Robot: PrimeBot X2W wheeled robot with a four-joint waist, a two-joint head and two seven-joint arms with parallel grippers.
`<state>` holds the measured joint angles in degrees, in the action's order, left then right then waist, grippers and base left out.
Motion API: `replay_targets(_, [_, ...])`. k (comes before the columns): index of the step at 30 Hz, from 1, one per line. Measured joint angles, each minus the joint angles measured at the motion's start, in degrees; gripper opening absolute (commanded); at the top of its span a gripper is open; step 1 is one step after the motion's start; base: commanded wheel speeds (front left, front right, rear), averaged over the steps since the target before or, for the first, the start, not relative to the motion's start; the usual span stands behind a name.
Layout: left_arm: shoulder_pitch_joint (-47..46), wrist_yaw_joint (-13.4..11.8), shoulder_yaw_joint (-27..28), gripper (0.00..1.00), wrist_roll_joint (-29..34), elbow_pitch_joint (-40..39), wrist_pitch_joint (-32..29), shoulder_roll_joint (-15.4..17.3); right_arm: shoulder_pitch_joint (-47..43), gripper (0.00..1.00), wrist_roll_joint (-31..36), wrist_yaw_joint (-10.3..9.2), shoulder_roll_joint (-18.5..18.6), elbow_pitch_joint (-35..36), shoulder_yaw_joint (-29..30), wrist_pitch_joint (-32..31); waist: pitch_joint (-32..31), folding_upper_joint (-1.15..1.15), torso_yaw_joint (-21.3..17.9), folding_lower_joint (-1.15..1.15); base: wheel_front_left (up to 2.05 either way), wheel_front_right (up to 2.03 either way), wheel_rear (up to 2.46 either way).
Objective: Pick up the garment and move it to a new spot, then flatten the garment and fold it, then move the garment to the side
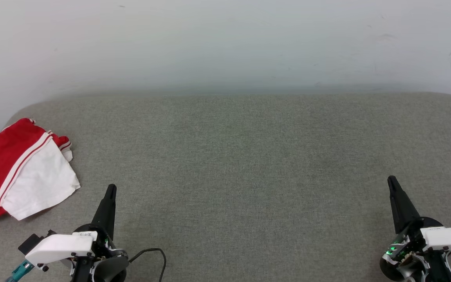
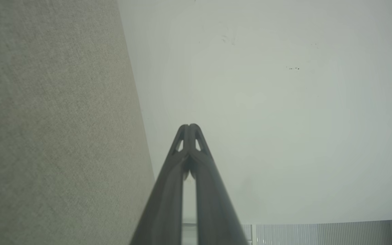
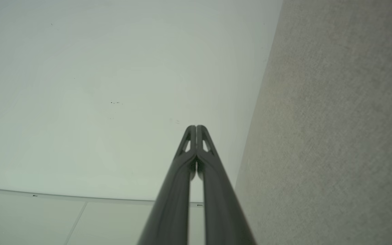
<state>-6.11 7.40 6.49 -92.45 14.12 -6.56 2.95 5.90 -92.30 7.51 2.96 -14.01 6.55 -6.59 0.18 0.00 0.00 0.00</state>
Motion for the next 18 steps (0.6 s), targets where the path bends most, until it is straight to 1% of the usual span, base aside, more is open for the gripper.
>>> replay_targets(11, [0.0,0.0,0.0,0.0,0.0,0.0,0.0,0.0,0.0,0.0,0.0,0.0,0.0,0.0,-0.01,0.0,0.0,0.0,0.0,0.0,0.0,0.0,0.0])
replay_targets(12, [0.05,-0.01,-0.07,1.0,0.0,0.18,0.01,-0.01,-0.1,1.0,0.01,0.0,0.0,-0.15,-0.01,0.0,0.0,0.0,0.0,0.0,0.0,0.0,0.0])
replay_targets(15, [1.33,-0.03,-0.24,1.0,0.0,1.65,0.03,-0.13,-1.4,1.0,0.01,-0.01,-0.02,-1.6,-0.05,0.0,0.0,0.0,0.0,0.0,0.0,0.0,0.0])
replay_targets(16, [1.83,-0.07,-0.31,0.0,0.0,2.2,0.04,-0.16,-1.85,0.0,0.01,-0.01,-0.04,-2.22,-0.09,0.01,0.01,0.0,0.0,0.0,0.0,0.0,0.0])
replay_targets(17, [2.39,-0.07,-0.4,1.0,0.0,2.59,0.15,-0.19,-2.29,1.0,0.03,-0.02,-0.04,-2.63,-0.1,0.08,0.02,0.0,0.0,0.0,0.0,0.0,0.0])
replay_targets(18, [2.71,-0.08,-0.48,1.0,0.0,2.76,0.29,-0.23,-2.58,1.0,0.14,-0.02,-0.04,-2.77,-0.21,0.3,0.04,0.0,-0.01,0.0,0.0,0.0,0.0])
